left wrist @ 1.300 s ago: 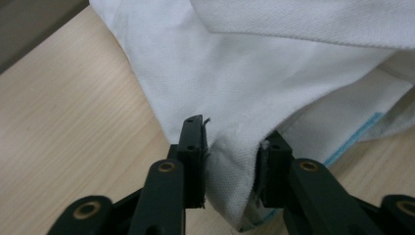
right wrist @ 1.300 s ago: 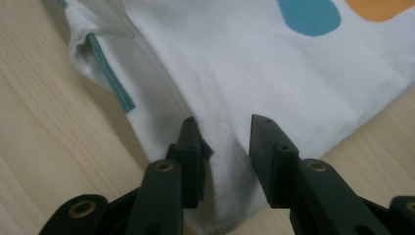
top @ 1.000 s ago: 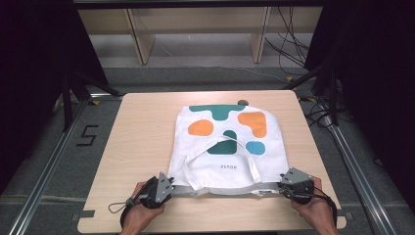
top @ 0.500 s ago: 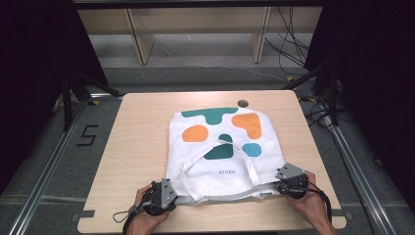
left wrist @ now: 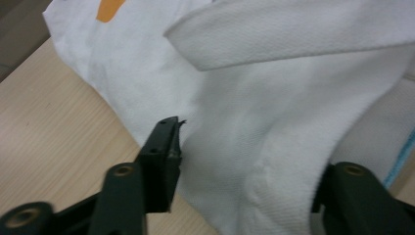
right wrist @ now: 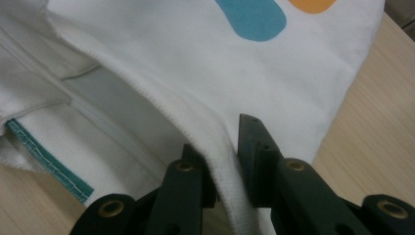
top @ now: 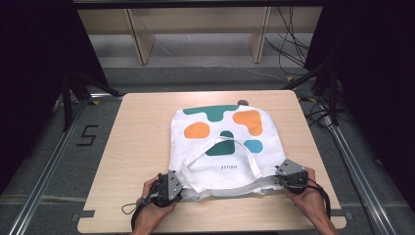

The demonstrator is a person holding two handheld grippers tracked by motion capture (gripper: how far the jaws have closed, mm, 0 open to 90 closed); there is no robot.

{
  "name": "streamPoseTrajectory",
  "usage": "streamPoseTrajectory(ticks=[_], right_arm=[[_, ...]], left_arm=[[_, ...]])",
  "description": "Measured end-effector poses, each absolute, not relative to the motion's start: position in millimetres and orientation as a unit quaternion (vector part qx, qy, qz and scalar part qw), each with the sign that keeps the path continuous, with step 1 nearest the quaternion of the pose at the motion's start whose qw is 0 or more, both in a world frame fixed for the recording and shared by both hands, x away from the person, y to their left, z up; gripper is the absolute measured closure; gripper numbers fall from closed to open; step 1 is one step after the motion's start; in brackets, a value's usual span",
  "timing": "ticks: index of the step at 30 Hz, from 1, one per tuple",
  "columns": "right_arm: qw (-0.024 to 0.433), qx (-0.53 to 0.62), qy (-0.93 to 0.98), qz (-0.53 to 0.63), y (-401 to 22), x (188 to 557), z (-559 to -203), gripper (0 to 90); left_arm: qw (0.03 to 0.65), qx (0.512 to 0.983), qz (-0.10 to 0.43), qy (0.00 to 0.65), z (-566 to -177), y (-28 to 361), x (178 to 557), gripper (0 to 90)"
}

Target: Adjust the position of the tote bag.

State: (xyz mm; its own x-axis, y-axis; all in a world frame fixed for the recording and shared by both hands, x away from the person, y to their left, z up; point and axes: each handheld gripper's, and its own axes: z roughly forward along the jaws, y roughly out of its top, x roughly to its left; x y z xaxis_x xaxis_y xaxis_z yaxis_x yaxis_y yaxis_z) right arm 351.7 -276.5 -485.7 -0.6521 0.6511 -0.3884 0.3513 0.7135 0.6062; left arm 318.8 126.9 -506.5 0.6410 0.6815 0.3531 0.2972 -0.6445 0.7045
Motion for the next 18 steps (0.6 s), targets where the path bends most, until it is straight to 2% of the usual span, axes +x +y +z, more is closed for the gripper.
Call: streamPoseTrajectory(ticks=[2,5,8,11,18], right_arm=[[0.297,0.285,0.875,0.255,-276,351,-485,79.0],[0.302,0.284,0.876,0.247,-276,350,-488,74.0],[0.297,0.292,0.878,0.236,-280,350,-494,68.1],[0.282,0.306,0.878,0.236,-283,352,-501,67.7],[0.296,0.296,0.874,0.246,-287,350,-493,79.4]], left_arm=[[0.309,0.856,0.304,0.282,-506,128,320,71.7],[0.306,0.856,0.312,0.277,-501,131,320,80.0],[0.307,0.858,0.311,0.271,-500,134,320,81.4],[0.31,0.859,0.297,0.278,-502,134,322,79.4],[0.318,0.857,0.292,0.282,-499,139,319,80.0]])
